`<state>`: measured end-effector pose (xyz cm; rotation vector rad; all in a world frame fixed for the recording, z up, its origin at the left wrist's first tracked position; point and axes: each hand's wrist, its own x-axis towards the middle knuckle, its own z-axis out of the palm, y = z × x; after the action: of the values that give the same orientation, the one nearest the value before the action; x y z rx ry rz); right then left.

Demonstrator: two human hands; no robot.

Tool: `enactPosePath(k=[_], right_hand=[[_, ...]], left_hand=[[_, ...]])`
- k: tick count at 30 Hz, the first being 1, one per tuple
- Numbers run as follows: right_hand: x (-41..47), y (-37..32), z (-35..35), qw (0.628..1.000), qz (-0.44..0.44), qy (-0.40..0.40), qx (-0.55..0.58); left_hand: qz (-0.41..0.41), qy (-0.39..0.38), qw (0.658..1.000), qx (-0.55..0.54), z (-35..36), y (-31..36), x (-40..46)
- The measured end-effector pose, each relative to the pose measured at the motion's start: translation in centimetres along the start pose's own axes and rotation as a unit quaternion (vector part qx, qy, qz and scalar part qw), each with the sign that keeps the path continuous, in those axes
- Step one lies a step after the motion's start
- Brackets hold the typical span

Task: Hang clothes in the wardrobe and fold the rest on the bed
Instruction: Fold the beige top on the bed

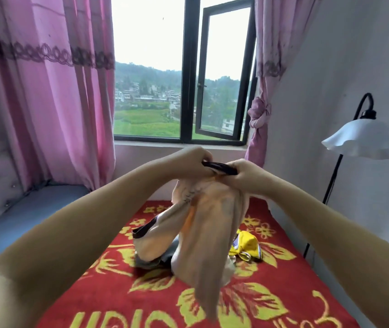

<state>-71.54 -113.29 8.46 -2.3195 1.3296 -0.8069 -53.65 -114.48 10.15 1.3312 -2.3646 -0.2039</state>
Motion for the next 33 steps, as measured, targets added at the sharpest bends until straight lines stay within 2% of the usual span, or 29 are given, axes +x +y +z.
enactPosePath(k=[4, 7, 9, 11, 13, 14, 16, 19, 22, 23, 25, 28, 33], right_hand=[[-0.4, 2.2, -3.1, 0.995, 0.035, 0.090, -0.021], [-0.9, 3.8, -4.2, 0.993, 0.078, 0.079, -0.031], [-1.3, 5.1, -4.2, 0.990, 0.134, 0.041, -0.028], [-1.8, 5.4, -4.0, 0.984, 0.169, -0.019, -0.060], [-2.0, 4.7, -3.4, 0.983, 0.158, -0.074, -0.061], [-2.0, 3.8, -3.0, 0.986, 0.132, -0.098, -0.006], [-1.6, 1.7, -2.0, 0.979, 0.060, -0.125, 0.153], [-0.4, -1.0, -0.8, 0.961, 0.004, -0.072, 0.266], [0.3, -1.5, -1.0, 0.973, 0.018, 0.004, 0.230], [0.4, -1.2, -1.2, 0.975, 0.020, 0.023, 0.219], [0.7, -0.9, -1.7, 0.967, 0.021, 0.067, 0.243], [1.4, -1.0, -2.3, 0.947, 0.025, 0.141, 0.288], [1.3, 0.0, -3.2, 0.960, 0.021, 0.185, 0.210]], left_hand=[[-0.102, -0.042, 0.993, 0.038, -1.0, -3.7, -0.6], [-0.158, -0.039, 0.986, 0.039, -1.6, -6.4, -1.6], [-0.173, -0.004, 0.984, -0.031, -2.1, -7.1, -2.1], [-0.137, 0.073, 0.979, -0.130, -2.6, -6.3, -2.2], [-0.085, 0.120, 0.961, -0.232, -3.0, -4.2, -1.9], [-0.062, 0.124, 0.956, -0.258, -2.9, -2.8, -1.6], [-0.023, 0.109, 0.966, -0.231, -2.2, -0.3, -0.8], [0.019, 0.078, 0.978, -0.195, -0.7, 1.8, 0.0], [0.001, 0.127, 0.957, -0.261, -0.5, 1.4, -0.3], [-0.007, 0.122, 0.951, -0.284, -0.4, 0.9, -0.7], [-0.019, 0.059, 0.948, -0.313, 0.6, -0.2, -2.0], [-0.081, -0.026, 0.961, -0.261, 4.0, -2.3, -3.8], [-0.170, -0.014, 0.953, -0.248, 7.0, -6.0, -5.6]])
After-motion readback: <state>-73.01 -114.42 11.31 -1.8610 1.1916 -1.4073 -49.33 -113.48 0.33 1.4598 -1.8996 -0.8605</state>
